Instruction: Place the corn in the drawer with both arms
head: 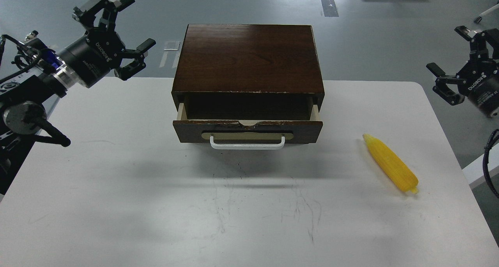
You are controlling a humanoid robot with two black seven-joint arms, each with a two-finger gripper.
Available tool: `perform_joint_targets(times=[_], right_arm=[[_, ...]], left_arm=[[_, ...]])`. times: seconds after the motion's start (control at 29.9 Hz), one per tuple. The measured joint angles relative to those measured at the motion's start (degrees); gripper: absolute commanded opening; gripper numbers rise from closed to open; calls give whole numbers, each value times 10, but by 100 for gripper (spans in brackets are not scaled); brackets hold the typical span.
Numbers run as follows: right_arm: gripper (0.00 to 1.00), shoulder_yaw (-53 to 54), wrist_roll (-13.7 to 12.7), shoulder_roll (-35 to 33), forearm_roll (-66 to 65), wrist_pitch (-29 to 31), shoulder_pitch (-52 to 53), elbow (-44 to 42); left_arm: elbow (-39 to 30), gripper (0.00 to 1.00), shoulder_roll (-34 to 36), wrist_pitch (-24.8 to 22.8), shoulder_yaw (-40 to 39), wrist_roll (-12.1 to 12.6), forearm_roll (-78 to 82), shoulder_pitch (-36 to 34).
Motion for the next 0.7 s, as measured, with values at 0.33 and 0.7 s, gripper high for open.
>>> perform_joint_targets(times=[0.33, 0.7], right_arm=[[100, 1, 0, -68, -327, 0, 50, 22], [100, -73, 0, -75, -713, 0, 50, 85]], left_arm=[[15, 98, -32, 0, -27, 10, 2, 22], [15, 98, -28, 0, -28, 10, 2, 22]])
